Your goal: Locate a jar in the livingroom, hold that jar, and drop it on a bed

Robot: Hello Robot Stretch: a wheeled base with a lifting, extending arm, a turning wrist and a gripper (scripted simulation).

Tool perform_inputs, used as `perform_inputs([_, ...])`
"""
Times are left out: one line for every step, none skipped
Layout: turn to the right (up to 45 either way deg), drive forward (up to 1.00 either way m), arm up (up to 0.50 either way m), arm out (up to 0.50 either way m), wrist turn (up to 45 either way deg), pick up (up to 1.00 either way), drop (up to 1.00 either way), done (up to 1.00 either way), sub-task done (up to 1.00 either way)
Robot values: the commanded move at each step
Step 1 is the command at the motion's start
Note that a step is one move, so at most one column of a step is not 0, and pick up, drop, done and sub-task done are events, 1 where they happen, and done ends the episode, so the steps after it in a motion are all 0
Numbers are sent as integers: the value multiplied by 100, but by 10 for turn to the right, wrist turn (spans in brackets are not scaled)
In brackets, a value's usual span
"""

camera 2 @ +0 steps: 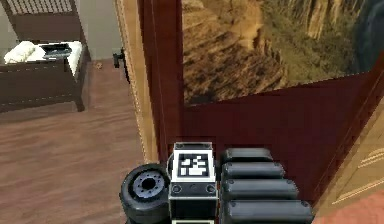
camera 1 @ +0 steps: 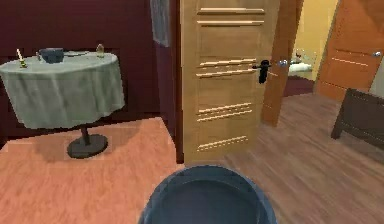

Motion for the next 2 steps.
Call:
perform_inputs([-60,0,0,0,0,0,0,0,0])
perform_inputs([0,5,0,0,0,0,0,0,0])
